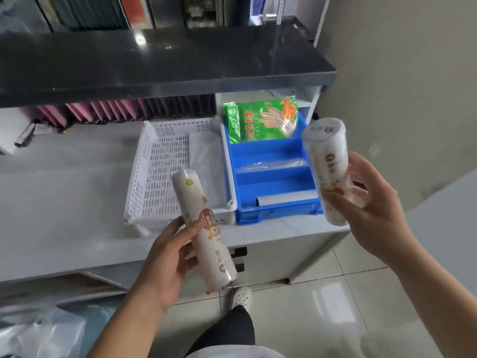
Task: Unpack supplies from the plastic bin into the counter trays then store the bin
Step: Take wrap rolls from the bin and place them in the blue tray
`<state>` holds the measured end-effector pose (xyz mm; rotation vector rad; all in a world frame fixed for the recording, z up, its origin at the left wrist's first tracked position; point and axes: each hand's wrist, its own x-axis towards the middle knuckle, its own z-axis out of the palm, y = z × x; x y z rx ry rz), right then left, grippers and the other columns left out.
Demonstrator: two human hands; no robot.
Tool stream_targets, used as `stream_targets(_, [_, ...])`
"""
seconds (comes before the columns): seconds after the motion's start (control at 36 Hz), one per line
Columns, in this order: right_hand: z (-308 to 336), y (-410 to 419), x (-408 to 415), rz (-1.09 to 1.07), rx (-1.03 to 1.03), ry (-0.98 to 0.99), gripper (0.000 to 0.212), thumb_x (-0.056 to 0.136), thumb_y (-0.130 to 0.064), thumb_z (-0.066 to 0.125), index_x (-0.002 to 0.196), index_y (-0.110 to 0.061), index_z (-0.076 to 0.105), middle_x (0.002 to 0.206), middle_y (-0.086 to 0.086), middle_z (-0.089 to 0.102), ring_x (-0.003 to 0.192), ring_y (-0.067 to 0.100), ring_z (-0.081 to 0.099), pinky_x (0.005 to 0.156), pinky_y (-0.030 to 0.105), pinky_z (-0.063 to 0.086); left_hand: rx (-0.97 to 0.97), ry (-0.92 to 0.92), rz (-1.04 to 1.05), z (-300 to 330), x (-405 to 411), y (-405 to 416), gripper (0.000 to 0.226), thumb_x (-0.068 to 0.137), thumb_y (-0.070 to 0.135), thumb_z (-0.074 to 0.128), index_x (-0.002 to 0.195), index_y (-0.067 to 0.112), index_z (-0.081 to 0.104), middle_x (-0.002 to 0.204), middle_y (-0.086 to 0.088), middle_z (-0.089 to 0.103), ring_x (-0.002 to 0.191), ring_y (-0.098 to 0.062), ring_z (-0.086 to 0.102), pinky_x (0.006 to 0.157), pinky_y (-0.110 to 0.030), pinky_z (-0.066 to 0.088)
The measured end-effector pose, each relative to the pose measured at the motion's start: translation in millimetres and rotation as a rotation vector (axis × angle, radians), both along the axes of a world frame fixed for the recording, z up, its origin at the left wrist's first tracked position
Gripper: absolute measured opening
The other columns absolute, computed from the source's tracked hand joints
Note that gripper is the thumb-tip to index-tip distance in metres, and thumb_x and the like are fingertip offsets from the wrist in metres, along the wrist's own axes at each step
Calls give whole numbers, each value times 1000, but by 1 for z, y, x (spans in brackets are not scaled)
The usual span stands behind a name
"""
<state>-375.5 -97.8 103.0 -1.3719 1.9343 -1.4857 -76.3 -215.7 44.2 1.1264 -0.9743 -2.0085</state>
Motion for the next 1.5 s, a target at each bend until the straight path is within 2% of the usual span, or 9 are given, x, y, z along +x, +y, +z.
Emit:
stream_targets(0.14, [-6, -65, -26, 72, 219, 386, 60, 87, -12, 68, 141, -25, 46, 122, -5, 55, 110, 23, 48, 94, 37, 42, 18, 47, 6, 10, -32, -45, 34, 75, 34, 74, 108, 27, 75, 104, -2, 76, 86, -13, 74, 77, -36, 51])
stream_targets(0.25, [-26, -113, -50, 229, 437, 779, 61, 88, -15, 66, 144, -24, 44, 134, 2, 54, 114, 30, 46, 98, 46, 43, 23, 45, -16, 11, -42, -80, 32, 77, 33, 70, 108, 29, 76, 105, -2, 76, 87, -13, 74, 74, -34, 54])
stream_targets(0.36, [-55, -141, -73, 359, 664, 1005, 64, 93, -25, 58, 151, -30, 32, 142, -2, 46, 127, 26, 39, 102, 40, 35, 31, 47, -12, 1, -43, -110, 33, 77, 34, 68, 109, 29, 76, 102, 1, 76, 85, -11, 73, 72, -33, 52])
stream_targets(0.56, [-82, -157, -87, 485, 612, 1082, 64, 81, -19, 73, 140, -23, 48, 126, 4, 57, 110, 33, 55, 85, 45, 48, 39, -8, -22, -8, -51, -139, 30, 83, 35, 63, 109, 30, 75, 101, 2, 76, 85, -11, 73, 75, -34, 51])
stream_targets(0.69, [-91, -161, -94, 540, 609, 1130, 58, 87, -21, 67, 141, -21, 47, 129, 6, 55, 110, 33, 53, 90, 48, 47, 38, -11, 0, -2, -64, -145, 31, 81, 35, 63, 109, 30, 75, 103, 1, 76, 87, -12, 74, 75, -32, 54])
stream_targets(1.03, [-108, -157, -126, 503, 482, 1058, 41, 74, -22, 82, 113, -16, 69, 99, 8, 66, 86, 33, 64, 77, 45, 55, 31, -1, 139, 9, -109, -114, 27, 79, 34, 61, 100, 31, 77, 96, 5, 77, 80, -7, 73, 63, -21, 58])
stream_targets(1.19, [-123, -148, -133, 474, 425, 1053, 69, 70, -12, 83, 131, -25, 55, 134, 15, 52, 113, 39, 54, 88, 49, 51, 13, -60, 177, 16, -122, -99, 29, 78, 32, 59, 102, 30, 77, 93, 3, 76, 75, -8, 73, 51, -20, 55])
stream_targets(1.36, [-120, -152, -134, 491, 412, 1030, 56, 63, -16, 89, 115, -27, 71, 116, 5, 68, 98, 33, 64, 81, 48, 55, -51, -156, 159, 23, -129, -92, 38, 77, 30, 67, 114, 27, 73, 111, -5, 75, 91, -16, 73, 63, -28, 59])
stream_targets(1.5, [-113, -152, -137, 530, 429, 974, 58, 70, -9, 78, 125, -25, 67, 127, 5, 64, 111, 35, 60, 92, 51, 50, -187, -336, -13, 33, -137, -92, 59, 65, 41, 79, 122, 34, 68, 117, -3, 73, 105, -22, 71, 79, -38, 55])
